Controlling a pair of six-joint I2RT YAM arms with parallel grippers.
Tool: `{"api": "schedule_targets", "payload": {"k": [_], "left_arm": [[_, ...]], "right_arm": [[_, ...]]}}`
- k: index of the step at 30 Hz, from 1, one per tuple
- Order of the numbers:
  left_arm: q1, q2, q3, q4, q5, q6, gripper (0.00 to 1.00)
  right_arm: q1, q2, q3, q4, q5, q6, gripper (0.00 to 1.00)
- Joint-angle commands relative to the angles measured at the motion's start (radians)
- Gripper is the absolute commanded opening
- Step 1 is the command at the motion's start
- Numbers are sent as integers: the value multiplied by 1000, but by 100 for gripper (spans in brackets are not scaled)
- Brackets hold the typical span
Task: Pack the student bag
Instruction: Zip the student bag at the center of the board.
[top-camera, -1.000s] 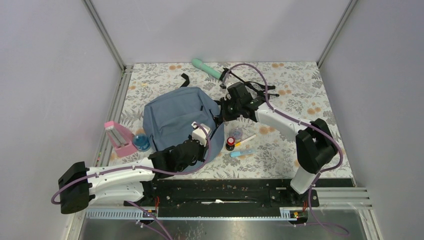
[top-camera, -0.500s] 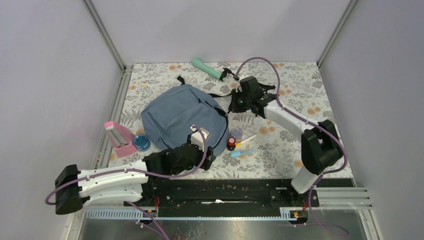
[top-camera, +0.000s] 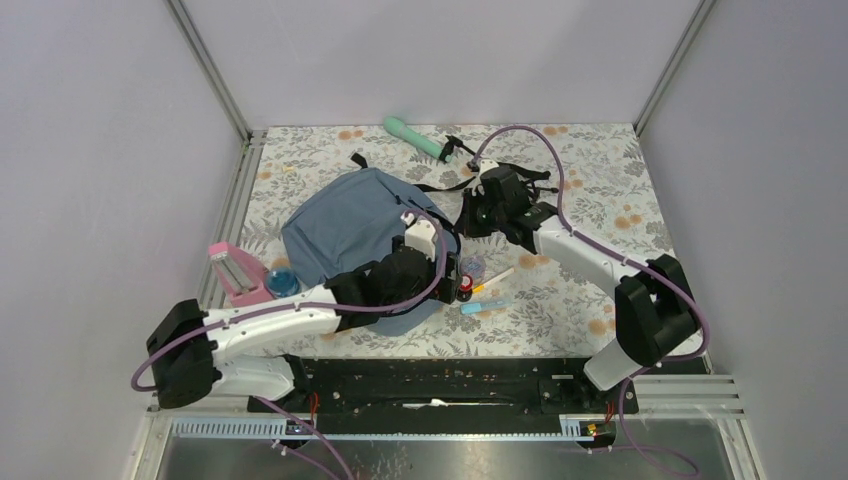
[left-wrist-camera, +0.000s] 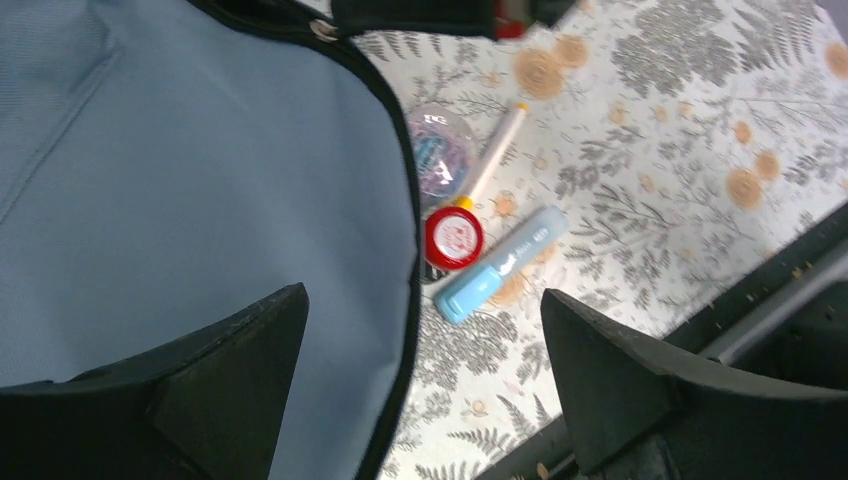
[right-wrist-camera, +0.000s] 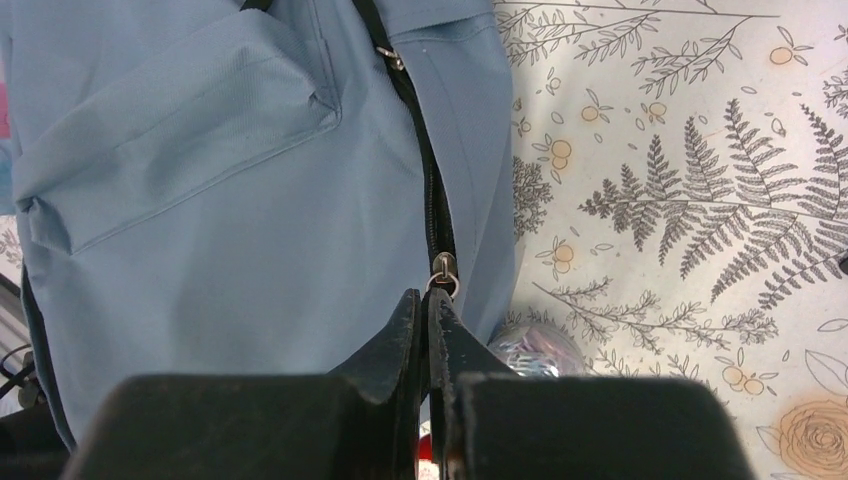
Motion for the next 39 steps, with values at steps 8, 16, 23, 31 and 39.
{"api": "schedule_targets", "payload": {"k": [8, 16, 23, 31, 39], "left_arm": [[42, 212, 133, 200, -46, 98, 77], [41, 298, 154, 163, -202, 139, 40], [28, 186, 24, 192, -176, 124, 0], [9, -27, -157, 135, -29, 116, 0], [-6, -149, -277, 109, 76, 136, 0]], "right_arm": [[27, -117, -51, 47, -27, 43, 0], [28, -145, -56, 44, -28, 45, 0], [53, -151, -27, 12, 28, 3, 0], [99, -57, 76, -41, 134, -67, 0], [100, 50, 152, -57, 148, -80, 0]]}}
